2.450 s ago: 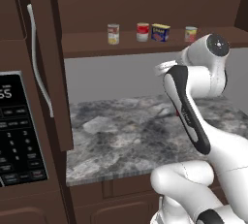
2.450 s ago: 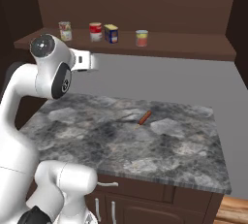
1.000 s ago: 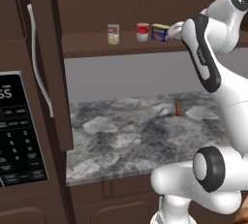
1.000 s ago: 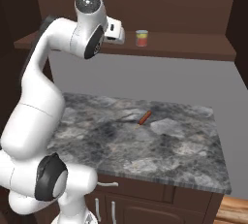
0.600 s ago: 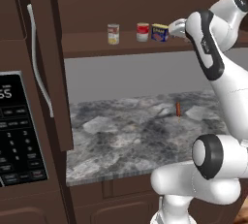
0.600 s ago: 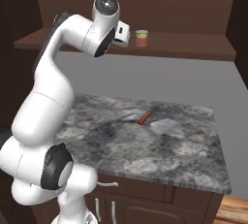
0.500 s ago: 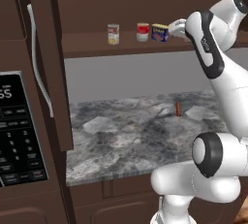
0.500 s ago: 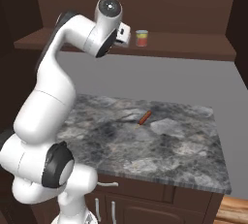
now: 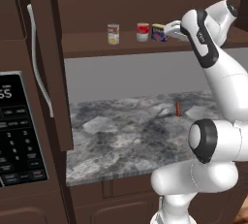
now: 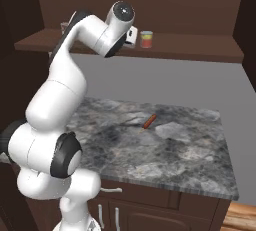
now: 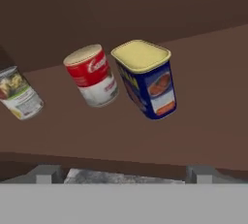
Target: Stack two cans on top of the other two cans in the cabinet.
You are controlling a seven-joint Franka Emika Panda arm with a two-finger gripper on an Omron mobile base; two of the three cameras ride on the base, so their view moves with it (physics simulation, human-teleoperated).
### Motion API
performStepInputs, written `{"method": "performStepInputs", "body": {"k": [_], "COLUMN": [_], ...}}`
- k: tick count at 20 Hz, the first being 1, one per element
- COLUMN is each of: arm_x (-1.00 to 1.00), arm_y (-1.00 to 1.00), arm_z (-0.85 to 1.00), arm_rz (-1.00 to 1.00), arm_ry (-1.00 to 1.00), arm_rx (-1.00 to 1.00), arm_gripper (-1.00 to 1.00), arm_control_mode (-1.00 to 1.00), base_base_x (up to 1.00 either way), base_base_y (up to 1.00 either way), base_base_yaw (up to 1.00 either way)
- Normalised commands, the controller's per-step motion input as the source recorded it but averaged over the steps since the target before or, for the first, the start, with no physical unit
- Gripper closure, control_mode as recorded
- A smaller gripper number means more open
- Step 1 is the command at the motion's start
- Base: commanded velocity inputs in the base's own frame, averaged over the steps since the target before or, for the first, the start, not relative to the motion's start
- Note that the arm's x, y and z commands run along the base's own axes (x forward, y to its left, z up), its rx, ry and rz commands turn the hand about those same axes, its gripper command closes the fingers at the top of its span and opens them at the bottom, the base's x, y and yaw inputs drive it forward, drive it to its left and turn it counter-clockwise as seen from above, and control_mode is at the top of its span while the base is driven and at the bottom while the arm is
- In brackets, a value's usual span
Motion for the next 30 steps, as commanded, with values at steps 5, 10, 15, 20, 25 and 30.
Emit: {"method": "performStepInputs", "body": {"k": [5, 10, 15, 20, 25, 30], "arm_x": [0.43, 0.35, 0.27, 0.22, 0.13, 0.15], "arm_y": [0.0, 0.0, 0.0, 0.0, 0.0, 0.0], "arm_z": [0.0, 0.0, 0.0, 0.0, -0.05, -0.07], "arm_rz": [0.1, 0.08, 0.06, 0.05, 0.02, 0.01], "arm_ry": [0.0, 0.01, 0.0, 0.0, 0.0, -0.01], "arm_rx": [0.0, 0.0, -0.05, -0.05, -0.03, 0.0], "arm_gripper": [-1.0, -1.0, -1.0, -1.0, -1.0, -1.0], "arm_control_mode": [-1.0, -1.0, -1.0, -1.0, -1.0, -1.0], "base_base_x": [0.0, 0.0, 0.0, 0.0, 0.0, 0.0], "base_base_y": [0.0, 0.0, 0.0, 0.0, 0.0, 0.0], "base_base_yaw": [0.0, 0.0, 0.0, 0.0, 0.0, 0.0]}}
